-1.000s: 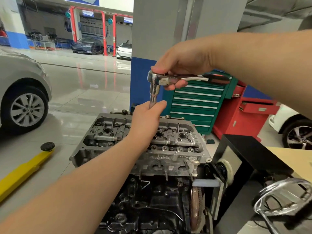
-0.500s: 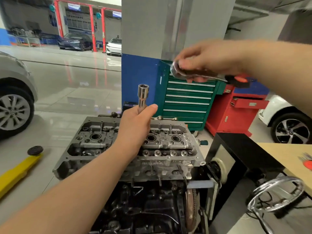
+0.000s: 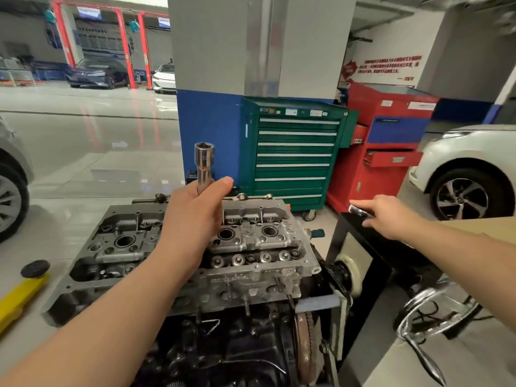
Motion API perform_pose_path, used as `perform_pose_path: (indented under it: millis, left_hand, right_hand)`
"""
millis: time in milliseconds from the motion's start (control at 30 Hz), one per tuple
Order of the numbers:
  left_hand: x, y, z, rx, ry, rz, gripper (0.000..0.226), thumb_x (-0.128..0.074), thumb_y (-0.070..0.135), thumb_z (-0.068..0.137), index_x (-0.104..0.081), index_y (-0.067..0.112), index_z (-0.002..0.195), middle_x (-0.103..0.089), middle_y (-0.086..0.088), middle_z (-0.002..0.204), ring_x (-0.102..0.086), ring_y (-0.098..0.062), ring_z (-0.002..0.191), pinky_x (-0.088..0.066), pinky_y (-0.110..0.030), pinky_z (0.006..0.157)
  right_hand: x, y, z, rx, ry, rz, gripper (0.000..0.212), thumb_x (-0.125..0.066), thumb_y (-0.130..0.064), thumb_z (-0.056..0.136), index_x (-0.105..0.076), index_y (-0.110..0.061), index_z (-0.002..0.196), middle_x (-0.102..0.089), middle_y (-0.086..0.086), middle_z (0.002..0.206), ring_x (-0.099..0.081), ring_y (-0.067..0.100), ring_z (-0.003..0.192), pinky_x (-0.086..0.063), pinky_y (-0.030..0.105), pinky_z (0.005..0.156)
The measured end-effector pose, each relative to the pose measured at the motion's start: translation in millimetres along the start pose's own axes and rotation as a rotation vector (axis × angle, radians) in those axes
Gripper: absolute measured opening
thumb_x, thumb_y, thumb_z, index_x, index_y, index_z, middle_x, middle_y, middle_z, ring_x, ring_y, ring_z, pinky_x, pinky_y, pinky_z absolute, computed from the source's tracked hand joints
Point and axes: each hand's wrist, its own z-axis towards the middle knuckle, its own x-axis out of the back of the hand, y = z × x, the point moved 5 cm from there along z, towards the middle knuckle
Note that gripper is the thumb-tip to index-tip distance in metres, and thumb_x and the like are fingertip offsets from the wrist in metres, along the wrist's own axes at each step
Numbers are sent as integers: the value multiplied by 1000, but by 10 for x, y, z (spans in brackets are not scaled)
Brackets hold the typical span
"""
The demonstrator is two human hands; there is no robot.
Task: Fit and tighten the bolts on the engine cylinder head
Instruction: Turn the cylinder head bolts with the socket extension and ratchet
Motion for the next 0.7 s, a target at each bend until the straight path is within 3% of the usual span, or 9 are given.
perform_pose_path:
  millis: [300, 433, 500, 600, 700]
  left_hand:
    - [-5, 28, -11, -46, 3, 36, 50, -67, 39, 92, -40, 30, 51, -34, 8, 49, -29, -13, 42, -29, -25, 45]
    - [14, 15, -14, -61, 6, 62, 49, -67, 43, 89, -41, 31, 49, -34, 8, 49, -31, -14, 42, -32, -25, 47]
    - [11, 3, 1, -64, 5, 57, 49, -68, 43, 89, -41, 31, 50, -34, 8, 50, -31, -14, 44, -33, -25, 47]
    - [30, 10, -46, -85, -23, 75, 45, -67, 47, 89, -43, 29, 55, -39, 6, 52, -37, -14, 46, -37, -25, 51]
    - [139, 33, -96, -147, -38, 339, 34, -55, 58, 92, -60, 27, 78, -67, 2, 76, -63, -15, 70, -44, -32, 68]
  right_hand:
    - [-252, 181, 33, -79, 17, 51, 50, -68, -33, 98, -55, -46, 145, -47, 0, 99, -58, 32, 108, -47, 38, 92]
    - [-115, -47, -142, -179, 52, -12, 47, -60, -45, 100, -48, -54, 145, -49, 0, 133, -44, 30, 122, -44, 43, 102]
    - [90, -420, -256, -106, 181, 53, 45, -59, -41, 101, -51, -49, 144, -49, 1, 142, -41, 29, 127, -40, 44, 107]
    - [452, -1307, -523, 118, 387, 415, 35, -60, -33, 99, -62, -39, 134, -58, -9, 134, -46, 16, 128, -40, 41, 109]
    - [578, -2351, -867, 375, 204, 771, 35, -64, -43, 93, -66, -39, 128, -64, -28, 119, -56, -9, 113, -49, 29, 102]
